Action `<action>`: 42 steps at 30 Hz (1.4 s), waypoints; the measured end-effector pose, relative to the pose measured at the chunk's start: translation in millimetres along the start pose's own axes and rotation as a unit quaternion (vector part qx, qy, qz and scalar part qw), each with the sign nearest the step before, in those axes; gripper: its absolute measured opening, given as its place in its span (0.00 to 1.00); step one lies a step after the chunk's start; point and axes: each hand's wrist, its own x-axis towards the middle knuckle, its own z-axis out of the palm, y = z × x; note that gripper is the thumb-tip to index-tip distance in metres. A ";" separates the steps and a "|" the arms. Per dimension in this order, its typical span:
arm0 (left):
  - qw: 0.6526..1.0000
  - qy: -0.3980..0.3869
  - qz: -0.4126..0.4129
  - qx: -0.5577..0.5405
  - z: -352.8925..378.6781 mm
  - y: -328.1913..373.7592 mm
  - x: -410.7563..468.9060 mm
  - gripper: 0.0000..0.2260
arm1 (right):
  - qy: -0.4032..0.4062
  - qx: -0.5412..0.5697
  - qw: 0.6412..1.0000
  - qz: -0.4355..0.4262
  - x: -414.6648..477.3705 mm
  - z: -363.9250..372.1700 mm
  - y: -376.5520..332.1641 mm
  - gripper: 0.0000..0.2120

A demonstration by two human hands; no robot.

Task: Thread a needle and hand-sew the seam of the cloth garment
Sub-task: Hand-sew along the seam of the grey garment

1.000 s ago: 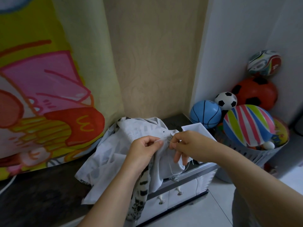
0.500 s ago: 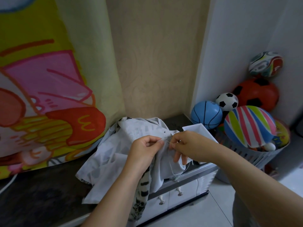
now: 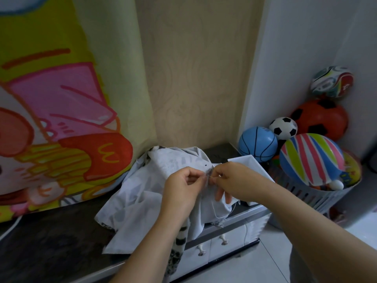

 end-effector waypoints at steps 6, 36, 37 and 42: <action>1.000 0.024 -0.001 -0.013 4.0 0.8 -3.1 0.03 | 0.063 0.051 0.997 0.010 4.4 8.0 -5.3 0.08; 0.994 -0.025 0.013 -0.106 -5.3 5.8 -2.8 0.04 | 0.217 0.163 0.961 -0.047 -6.5 -21.7 16.8 0.09; 0.993 -0.042 0.015 -0.108 -5.4 6.2 -3.1 0.04 | 0.181 0.153 0.971 -0.033 -4.9 -22.9 14.6 0.11; 0.990 -0.100 0.028 -0.099 -5.8 9.0 -5.0 0.05 | 0.019 0.219 0.975 0.004 -0.9 -23.6 2.2 0.08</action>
